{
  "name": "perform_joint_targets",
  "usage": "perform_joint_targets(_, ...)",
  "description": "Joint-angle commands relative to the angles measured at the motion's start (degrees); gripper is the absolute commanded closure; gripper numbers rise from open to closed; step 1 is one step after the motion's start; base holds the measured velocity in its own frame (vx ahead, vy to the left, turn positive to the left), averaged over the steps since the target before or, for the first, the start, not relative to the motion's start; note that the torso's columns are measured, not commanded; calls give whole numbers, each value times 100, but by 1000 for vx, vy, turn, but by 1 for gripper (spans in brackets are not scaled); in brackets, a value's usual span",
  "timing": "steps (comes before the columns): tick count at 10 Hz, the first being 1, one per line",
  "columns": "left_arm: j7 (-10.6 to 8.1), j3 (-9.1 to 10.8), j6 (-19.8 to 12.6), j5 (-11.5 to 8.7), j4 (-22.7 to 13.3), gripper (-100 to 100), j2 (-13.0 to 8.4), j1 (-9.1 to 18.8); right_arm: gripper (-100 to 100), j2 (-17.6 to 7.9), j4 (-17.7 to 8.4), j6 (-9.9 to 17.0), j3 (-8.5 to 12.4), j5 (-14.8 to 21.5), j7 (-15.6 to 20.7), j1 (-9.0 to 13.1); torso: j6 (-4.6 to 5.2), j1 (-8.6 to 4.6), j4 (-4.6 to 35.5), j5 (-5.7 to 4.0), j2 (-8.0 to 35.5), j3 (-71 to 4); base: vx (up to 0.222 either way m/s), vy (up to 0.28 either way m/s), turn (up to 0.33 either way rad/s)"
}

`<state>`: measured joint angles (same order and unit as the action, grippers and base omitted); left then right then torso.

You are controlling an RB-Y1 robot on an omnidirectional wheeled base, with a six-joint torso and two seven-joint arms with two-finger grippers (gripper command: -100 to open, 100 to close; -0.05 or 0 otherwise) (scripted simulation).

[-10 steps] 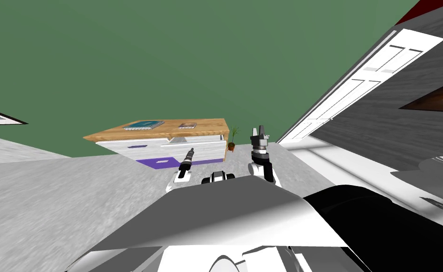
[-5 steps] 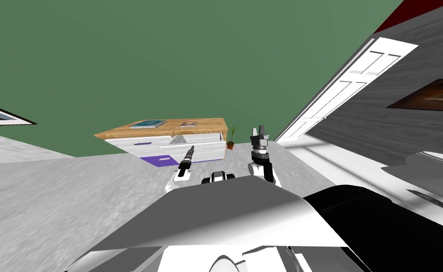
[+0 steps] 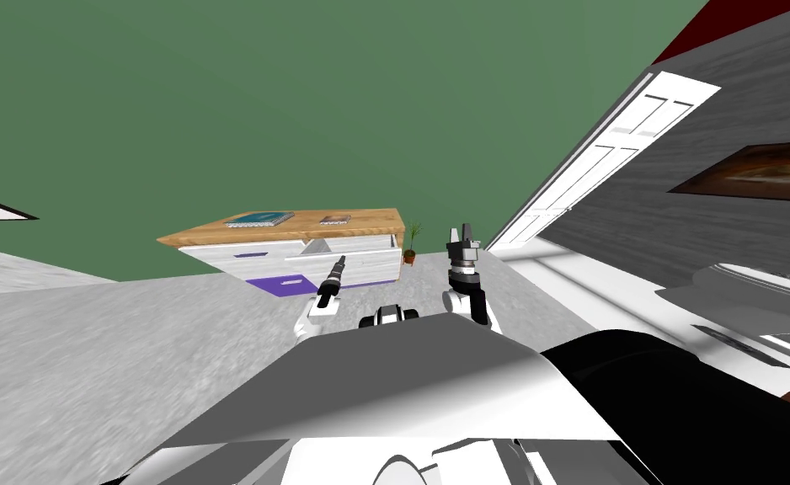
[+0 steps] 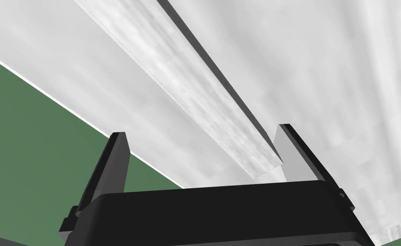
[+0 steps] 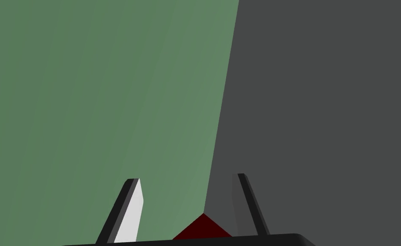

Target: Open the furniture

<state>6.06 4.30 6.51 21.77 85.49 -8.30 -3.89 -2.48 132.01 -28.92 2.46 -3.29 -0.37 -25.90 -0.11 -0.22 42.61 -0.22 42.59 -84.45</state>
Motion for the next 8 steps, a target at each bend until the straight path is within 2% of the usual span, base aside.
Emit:
perform_joint_targets(1, -109, -24, -362, -18, 218, -100, -96, 165, 0, 0, 0, 0, 0, 0, 0, 0, -6, -8, 15, -9, 15, 7, -49, 7, -33)
perform_joint_targets(2, -66, -54, -297, 1, 161, -100, -58, 55, 0, 0, 0, 0, 0, 0, 0, 0, -5, -19, 26, -15, 26, 12, -14, 8, -18)
perform_joint_targets(3, -68, -64, -324, 4, 155, 0, -55, 49, 0, 0, 0, 0, 0, 0, 0, 0, -4, -21, 11, -12, 17, 8, 0, 0, 0)
perform_joint_targets(8, -81, -89, -308, -2, 93, 0, -48, -6, 0, 0, 0, 0, 0, 0, 0, -1, 10, -4, -21, 4, -24, -15, 0, 0, 0)
